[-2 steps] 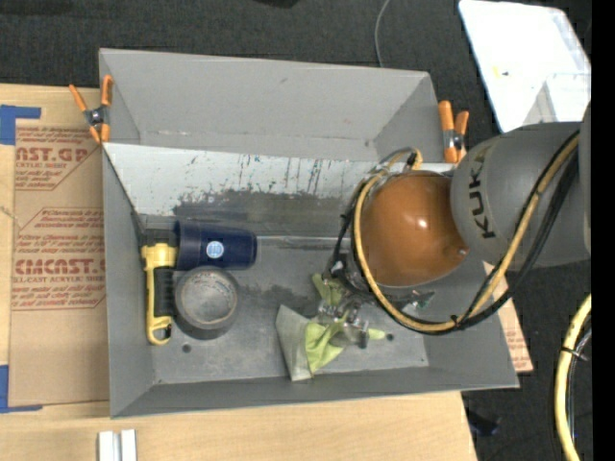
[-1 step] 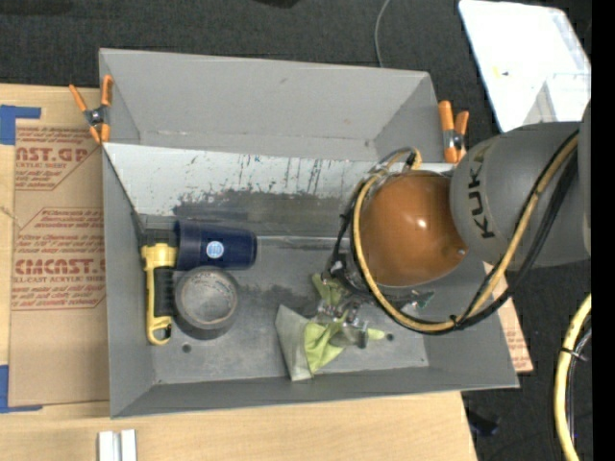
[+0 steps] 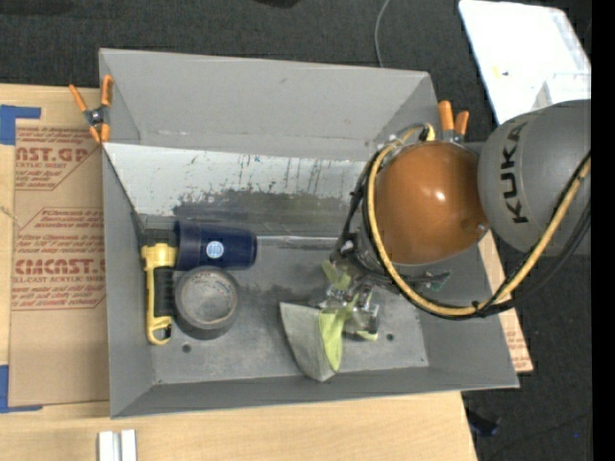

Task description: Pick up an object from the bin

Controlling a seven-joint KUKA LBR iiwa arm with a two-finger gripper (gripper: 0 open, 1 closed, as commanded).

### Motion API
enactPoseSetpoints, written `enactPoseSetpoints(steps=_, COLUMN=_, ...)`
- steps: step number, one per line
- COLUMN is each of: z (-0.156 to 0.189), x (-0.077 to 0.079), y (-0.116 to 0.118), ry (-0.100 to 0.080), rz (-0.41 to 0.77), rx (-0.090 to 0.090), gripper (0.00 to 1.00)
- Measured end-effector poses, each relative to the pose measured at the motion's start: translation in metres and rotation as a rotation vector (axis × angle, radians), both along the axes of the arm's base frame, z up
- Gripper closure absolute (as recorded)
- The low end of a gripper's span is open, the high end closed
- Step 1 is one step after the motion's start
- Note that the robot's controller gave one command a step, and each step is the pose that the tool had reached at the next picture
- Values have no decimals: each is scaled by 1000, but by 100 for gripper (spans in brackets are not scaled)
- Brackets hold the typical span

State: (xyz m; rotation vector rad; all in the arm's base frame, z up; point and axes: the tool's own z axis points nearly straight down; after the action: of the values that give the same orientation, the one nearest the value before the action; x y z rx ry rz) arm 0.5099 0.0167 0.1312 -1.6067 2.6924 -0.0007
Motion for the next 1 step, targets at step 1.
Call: enactPoseSetpoints(steps=1, z=56, x=-20, y=0, ry=3, rz=-15, rx=1, gripper=100)
